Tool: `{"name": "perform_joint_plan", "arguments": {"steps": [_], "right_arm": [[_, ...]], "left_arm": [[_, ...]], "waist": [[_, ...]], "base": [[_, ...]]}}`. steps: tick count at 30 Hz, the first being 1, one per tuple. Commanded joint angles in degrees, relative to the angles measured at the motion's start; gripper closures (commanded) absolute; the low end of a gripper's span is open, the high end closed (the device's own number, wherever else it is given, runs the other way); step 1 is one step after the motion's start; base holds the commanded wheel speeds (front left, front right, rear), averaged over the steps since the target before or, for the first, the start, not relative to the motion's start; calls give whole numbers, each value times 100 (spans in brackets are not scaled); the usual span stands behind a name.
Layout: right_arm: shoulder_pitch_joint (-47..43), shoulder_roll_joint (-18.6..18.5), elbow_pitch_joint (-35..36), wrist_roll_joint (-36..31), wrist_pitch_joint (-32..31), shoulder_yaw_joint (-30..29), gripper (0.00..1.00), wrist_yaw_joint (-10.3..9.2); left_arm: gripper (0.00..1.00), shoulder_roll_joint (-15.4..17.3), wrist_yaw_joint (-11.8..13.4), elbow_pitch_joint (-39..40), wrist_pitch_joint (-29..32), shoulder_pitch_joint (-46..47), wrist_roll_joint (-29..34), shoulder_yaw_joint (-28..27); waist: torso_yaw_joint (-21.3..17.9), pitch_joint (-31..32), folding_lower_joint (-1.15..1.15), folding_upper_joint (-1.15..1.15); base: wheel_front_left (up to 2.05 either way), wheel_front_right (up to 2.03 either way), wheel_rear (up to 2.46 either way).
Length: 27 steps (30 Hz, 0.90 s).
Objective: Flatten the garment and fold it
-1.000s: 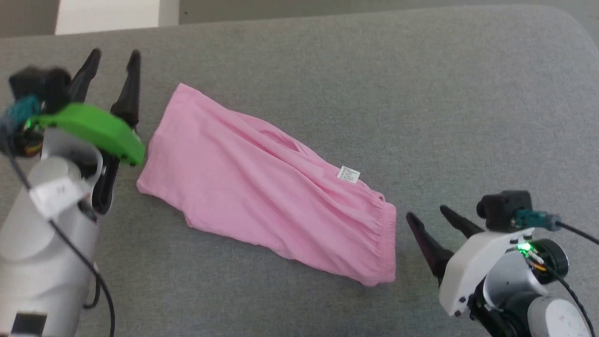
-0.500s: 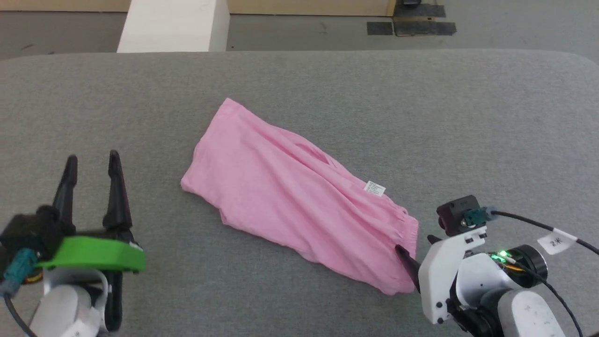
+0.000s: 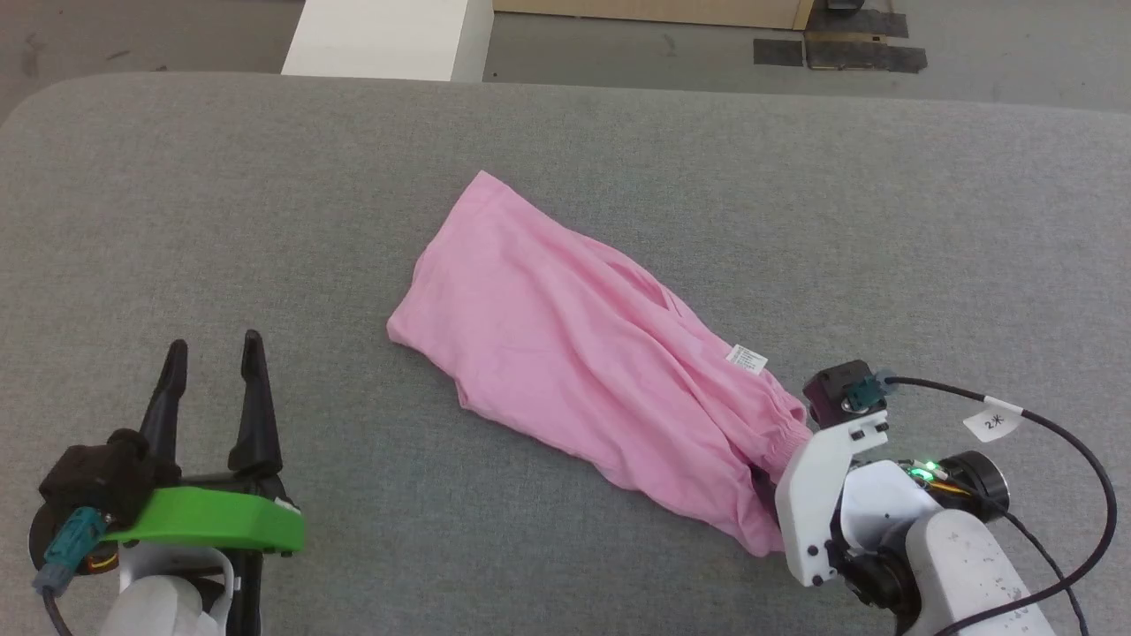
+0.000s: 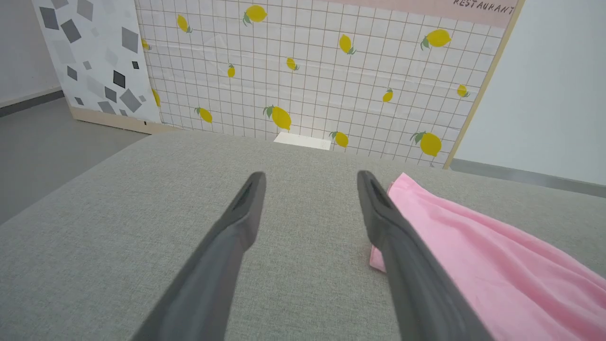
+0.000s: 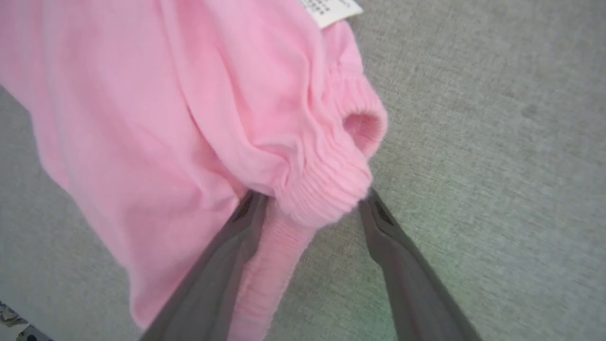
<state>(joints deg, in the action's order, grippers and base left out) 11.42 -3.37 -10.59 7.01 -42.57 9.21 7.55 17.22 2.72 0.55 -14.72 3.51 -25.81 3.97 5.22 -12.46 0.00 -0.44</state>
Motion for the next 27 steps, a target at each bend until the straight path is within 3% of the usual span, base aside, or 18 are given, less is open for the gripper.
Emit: {"name": "perform_joint_plan", "arguments": {"steps": [1,6,10,11,20,27], "right_arm": [[-69,49,-291,-10,33,104,100,-6],[20,49,-366,44,195,67,100,-6],[102,49,-271,155,341,27,100,-6],[143,49,-203,218,387,23,100,-6],[227,49,19,374,409,172,100,-6],[273,49,108,422,380,247,100,-6]], "left_arm": [[0,-17,-56,-48,-28,-87,53,9],[0,30,-159,-241,144,4,16,128],[0,67,-246,-420,768,316,-130,301],[0,108,-269,-613,1324,576,-227,419],[0,287,-389,-1635,3828,2144,-506,970],[0,375,-425,-2100,4867,2953,-408,1315]], "waist": [[2,-3,0,44],[-60,11,0,44],[-168,-16,0,44],[-230,-60,0,44],[-527,-377,0,44],[-692,-644,0,44]], "base": [[0,0,0],[0,0,0],[0,0,0],[0,0,0],[0,0,0],[0,0,0]]}}
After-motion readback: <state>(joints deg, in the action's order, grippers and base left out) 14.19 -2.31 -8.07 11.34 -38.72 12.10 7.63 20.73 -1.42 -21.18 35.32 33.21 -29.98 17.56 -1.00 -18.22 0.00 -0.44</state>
